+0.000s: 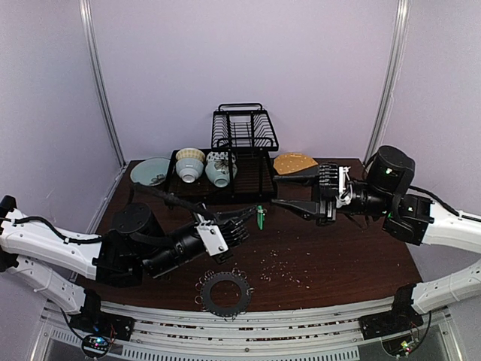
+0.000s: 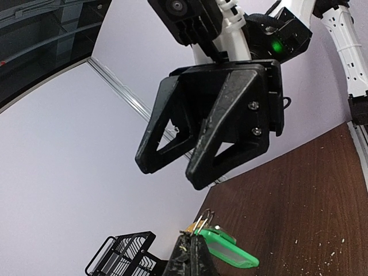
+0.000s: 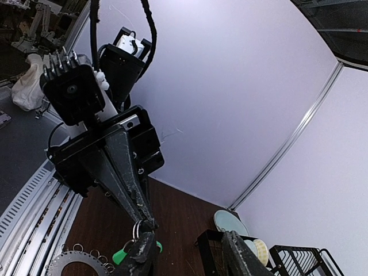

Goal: Put the keys on the keyring

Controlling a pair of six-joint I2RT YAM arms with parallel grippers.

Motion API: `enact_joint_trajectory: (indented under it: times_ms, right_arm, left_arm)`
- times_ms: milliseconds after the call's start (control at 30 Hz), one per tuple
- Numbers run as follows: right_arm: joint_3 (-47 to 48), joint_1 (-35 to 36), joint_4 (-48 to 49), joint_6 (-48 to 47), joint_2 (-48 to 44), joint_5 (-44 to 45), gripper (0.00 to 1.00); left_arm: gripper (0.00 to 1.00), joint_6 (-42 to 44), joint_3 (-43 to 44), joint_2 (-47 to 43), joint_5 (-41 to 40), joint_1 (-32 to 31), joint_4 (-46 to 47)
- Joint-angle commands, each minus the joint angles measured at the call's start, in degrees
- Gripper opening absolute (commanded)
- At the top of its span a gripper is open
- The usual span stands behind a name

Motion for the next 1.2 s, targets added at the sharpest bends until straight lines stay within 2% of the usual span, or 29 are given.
enact_joint_trajectory:
  times_ms: [0, 367, 667, 900, 1167]
  right_arm:
    - [0.3, 0.8, -2.5, -1.4, -0.4, -5.3, 0.41]
    - [0.4, 0.9, -2.1, -0.8, -0.1, -7.8, 0.36]
    - [-4.1, 1.3, 11.2, 7.6, -2.9, -14.3, 0.38]
    - [-4.6, 3.3, 12.9, 5.5, -3.1, -13.0, 0.41]
    - [-4.5, 3.7, 8.2, 1.2, -3.4, -11.2, 0.4]
  left_arm:
    - [0.0, -1.7, 0.2, -1.4, 1.6, -0.1, 2.2]
    - [0.0, -3.6, -1.3, -2.8, 7.7, 0.6, 2.4]
    - [0.0, -8.5, -1.6, -4.6, 19.5, 3.4, 2.9]
    - [0.0, -8.2, 0.7, -1.6, 23.1, 3.4, 2.4]
    - [0.0, -9.0, 1.9, -0.8, 24.6, 3.3, 2.8]
